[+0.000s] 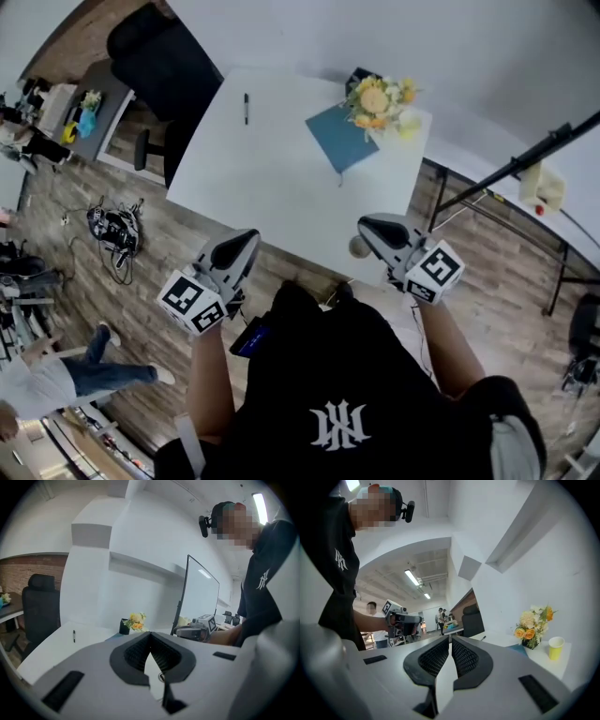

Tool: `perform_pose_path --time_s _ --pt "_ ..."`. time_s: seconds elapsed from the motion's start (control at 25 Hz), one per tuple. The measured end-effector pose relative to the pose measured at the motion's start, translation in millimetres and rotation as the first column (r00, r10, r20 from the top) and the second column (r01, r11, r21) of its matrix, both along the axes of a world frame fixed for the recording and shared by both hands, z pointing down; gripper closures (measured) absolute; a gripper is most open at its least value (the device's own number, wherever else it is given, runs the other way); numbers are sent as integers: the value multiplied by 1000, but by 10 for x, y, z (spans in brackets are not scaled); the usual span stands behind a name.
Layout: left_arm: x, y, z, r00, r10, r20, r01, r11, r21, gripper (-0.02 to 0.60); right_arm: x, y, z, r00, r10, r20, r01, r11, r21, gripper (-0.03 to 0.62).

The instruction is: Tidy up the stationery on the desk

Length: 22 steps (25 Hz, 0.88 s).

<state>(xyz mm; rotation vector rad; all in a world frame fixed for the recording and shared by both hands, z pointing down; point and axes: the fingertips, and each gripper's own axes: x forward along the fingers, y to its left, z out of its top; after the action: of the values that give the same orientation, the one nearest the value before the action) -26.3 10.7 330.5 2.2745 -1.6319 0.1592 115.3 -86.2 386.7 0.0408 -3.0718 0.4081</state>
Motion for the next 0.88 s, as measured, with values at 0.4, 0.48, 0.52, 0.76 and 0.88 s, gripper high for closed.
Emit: perform_pose_path --time_s 0.4,0.48,0.52,0.76,0.88 --pt "-274 -864 395 994 93 -51 -97 992 -78 580 -142 -734 259 974 199 -107 -198 980 20 551" --pt "-431 -1047 528 991 106 -79 -113 989 -95 580 -247 -872 352 965 222 -140 -223 975 11 551" --pt "-507 -1144 594 989 117 -93 -126 987 -104 580 -304 -943 394 960 233 -155 -235 972 10 551" --pt "-917 -1764 1003 970 204 -130 -223 962 -158 580 -545 -1366 776 905 328 -272 -336 942 15 549" --pt "-1068 -2018 1230 956 267 -123 -287 939 -189 580 -522 -1530 1095 861 382 -335 -413 910 -25 549"
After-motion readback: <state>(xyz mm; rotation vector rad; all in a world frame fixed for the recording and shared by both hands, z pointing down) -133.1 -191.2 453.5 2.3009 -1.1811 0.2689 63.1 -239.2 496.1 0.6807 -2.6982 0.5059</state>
